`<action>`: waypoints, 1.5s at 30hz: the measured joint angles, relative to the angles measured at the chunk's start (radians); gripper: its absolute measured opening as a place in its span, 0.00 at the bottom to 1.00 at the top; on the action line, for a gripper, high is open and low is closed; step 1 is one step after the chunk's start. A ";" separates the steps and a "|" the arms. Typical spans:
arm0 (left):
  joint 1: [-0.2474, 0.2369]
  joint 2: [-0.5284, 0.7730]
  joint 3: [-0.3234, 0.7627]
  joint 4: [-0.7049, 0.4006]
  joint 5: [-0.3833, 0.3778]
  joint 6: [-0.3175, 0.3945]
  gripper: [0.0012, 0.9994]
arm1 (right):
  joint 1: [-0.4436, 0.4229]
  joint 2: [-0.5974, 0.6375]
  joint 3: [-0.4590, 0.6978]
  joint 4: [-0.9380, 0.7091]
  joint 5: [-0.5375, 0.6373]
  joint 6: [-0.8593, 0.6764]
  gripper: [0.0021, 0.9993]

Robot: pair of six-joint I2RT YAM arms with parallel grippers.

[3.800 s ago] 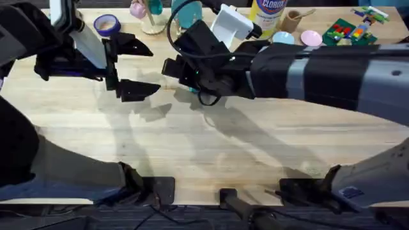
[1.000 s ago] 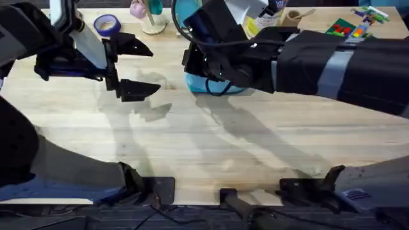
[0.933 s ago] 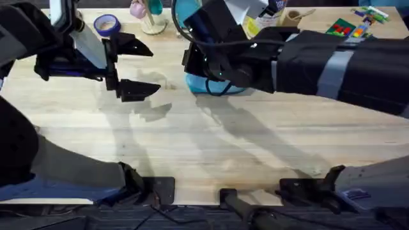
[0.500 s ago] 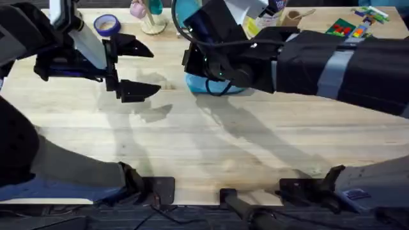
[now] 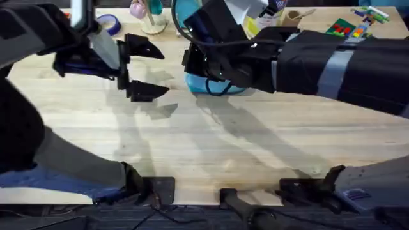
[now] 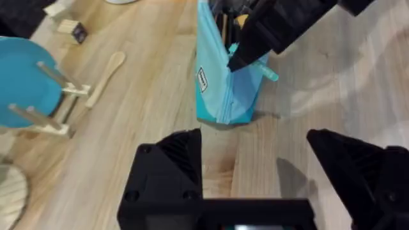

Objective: Unzip the bag, pick up the pens from the table one at a time and place them inside, then zip the bag closed.

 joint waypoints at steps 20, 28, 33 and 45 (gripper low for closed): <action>-0.180 0.251 -0.002 0.209 0.151 -0.002 1.00 | 0.000 0.000 0.000 0.000 0.000 0.000 0.03; -0.273 0.273 -0.003 0.349 0.178 -0.083 1.00 | 0.000 0.000 0.000 0.000 0.000 0.000 0.03; -0.282 0.273 -0.003 0.359 0.186 -0.118 1.00 | 0.000 0.000 0.000 0.000 0.000 0.000 0.03; -0.282 0.273 -0.003 0.374 0.231 -0.140 0.57 | 0.000 0.000 0.000 0.000 0.000 0.000 0.03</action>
